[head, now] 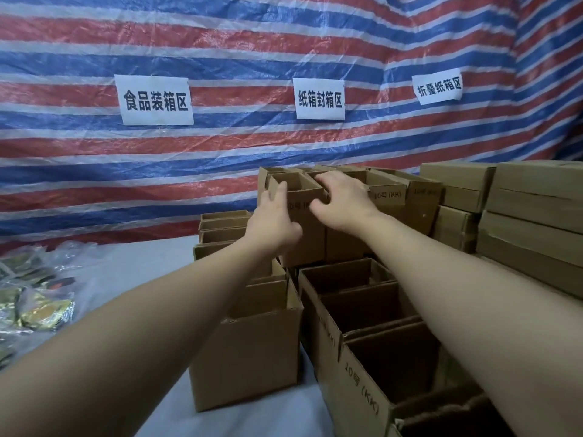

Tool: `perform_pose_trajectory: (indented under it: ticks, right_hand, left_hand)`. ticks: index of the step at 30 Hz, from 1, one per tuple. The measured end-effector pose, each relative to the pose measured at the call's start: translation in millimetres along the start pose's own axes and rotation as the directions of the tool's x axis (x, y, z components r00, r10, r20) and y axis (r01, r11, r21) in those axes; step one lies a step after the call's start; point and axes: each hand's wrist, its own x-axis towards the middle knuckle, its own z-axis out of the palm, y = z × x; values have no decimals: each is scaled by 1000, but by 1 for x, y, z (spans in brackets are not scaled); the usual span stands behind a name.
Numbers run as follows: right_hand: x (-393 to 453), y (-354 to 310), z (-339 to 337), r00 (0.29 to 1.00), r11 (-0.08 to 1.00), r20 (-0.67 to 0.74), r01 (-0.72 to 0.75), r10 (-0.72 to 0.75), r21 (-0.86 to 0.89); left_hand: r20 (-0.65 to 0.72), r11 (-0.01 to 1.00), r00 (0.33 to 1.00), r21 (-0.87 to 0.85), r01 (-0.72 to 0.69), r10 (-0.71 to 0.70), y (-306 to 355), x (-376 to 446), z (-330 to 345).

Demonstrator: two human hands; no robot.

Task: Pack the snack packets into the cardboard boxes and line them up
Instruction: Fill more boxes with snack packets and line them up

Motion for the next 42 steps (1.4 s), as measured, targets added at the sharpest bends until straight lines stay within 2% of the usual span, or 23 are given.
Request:
perform_pose_trajectory:
  ticks: [2, 4, 6, 10, 13, 15, 18, 20, 24, 26, 30, 34, 38, 40, 42]
  right_hand:
    - [6, -14, 12, 987, 991, 143, 89, -74, -100]
    - [10, -23, 18, 981, 978, 182, 98, -64, -184]
    - [10, -32, 18, 986, 967, 153, 104, -70, -231]
    - [0, -51, 3, 990, 979, 59, 135, -127, -150]
    - [-12, -69, -29, 986, 984, 9, 169, -168, -61]
    - [-23, -85, -56, 976, 976, -13, 216, -216, -13]
    - [-46, -117, -88, 944, 940, -52, 330, -327, 86]
    - [-68, -144, -99, 907, 898, -78, 421, -414, 129]
    - [-116, -187, -98, 799, 785, -147, 600, -583, 151]
    - [-143, -203, -89, 733, 722, -175, 679, -658, 131]
    - [-195, -227, -66, 635, 612, -112, 770, -765, 180]
    - [-241, -235, -35, 519, 519, 46, 840, -854, 159]
    - [-276, -238, -11, 421, 444, 146, 871, -895, 211]
    - [-291, -235, -2, 440, 476, 191, 849, -878, 230]
    - [-300, -231, 3, 481, 551, 284, 787, -830, 277]
  left_hand:
    - [45, 992, 998, -120, 45, -39, 0, 4, 0]
    - [58, 979, 997, -197, 51, -40, -1, 2, 0]
    - [89, 965, 995, -254, 68, -47, 0, -5, -4]
    - [99, 896, 995, -439, 67, -26, 10, -22, -24]
    - [25, 852, 1000, -523, 27, -17, 17, -37, -55]
    - [-77, 865, 996, -501, -4, -40, 17, -48, -82]
    - [-168, 868, 972, -493, 63, -166, 6, -67, -124]
    - [-174, 824, 939, -544, 159, -296, -12, -83, -151]
    - [-234, 729, 814, -617, 298, -531, -63, -124, -202]
    - [-194, 657, 759, -658, 369, -621, -92, -152, -221]
    - [120, 423, 731, -749, 511, -672, -135, -233, -236]
    - [134, 431, 669, -669, 605, -731, -160, -314, -220]
    - [105, 412, 644, -687, 598, -758, -177, -380, -192]
    - [112, 428, 655, -672, 604, -747, -182, -401, -180]
    - [96, 469, 670, -642, 607, -736, -181, -413, -174]
